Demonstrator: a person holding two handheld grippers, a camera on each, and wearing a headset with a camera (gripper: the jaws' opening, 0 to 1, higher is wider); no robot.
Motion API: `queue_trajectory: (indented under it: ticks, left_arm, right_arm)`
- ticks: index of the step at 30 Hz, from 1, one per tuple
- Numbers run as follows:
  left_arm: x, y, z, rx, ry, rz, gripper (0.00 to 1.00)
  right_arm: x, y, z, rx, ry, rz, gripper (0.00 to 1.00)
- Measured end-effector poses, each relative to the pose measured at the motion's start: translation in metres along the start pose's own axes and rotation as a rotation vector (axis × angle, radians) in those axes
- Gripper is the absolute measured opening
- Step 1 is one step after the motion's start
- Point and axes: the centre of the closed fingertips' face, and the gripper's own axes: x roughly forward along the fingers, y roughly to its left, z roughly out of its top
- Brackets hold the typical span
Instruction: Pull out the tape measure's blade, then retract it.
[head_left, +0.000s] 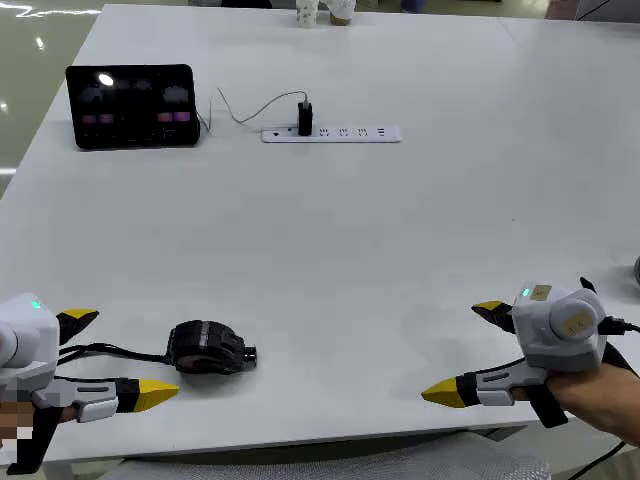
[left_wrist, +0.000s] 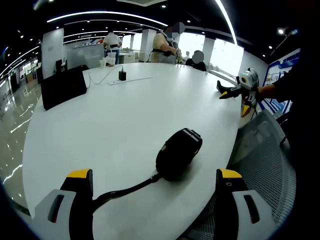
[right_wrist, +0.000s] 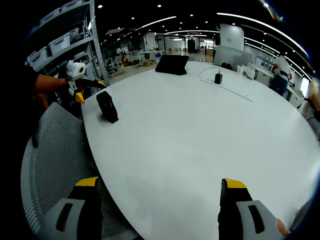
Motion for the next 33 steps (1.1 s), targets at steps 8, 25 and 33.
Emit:
queue_trajectory:
  ticks: [8,25,33]
  left_arm:
    - [-0.001,0.003,0.000,0.003,0.004,-0.001,0.99]
    - [0.001,0.003,0.002,0.056,0.010,-0.038,0.99]
    - [0.007,-0.004,0.004,0.131,0.043,-0.074,0.99]
  right_arm:
    - [0.003,0.000,0.002,-0.010,-0.001,0.007,0.98]
    - [0.009,0.004,0.018,-0.127,-0.079,0.018,0.99]
    - [0.017,0.010,0.022,-0.185,-0.089,0.041,0.99]
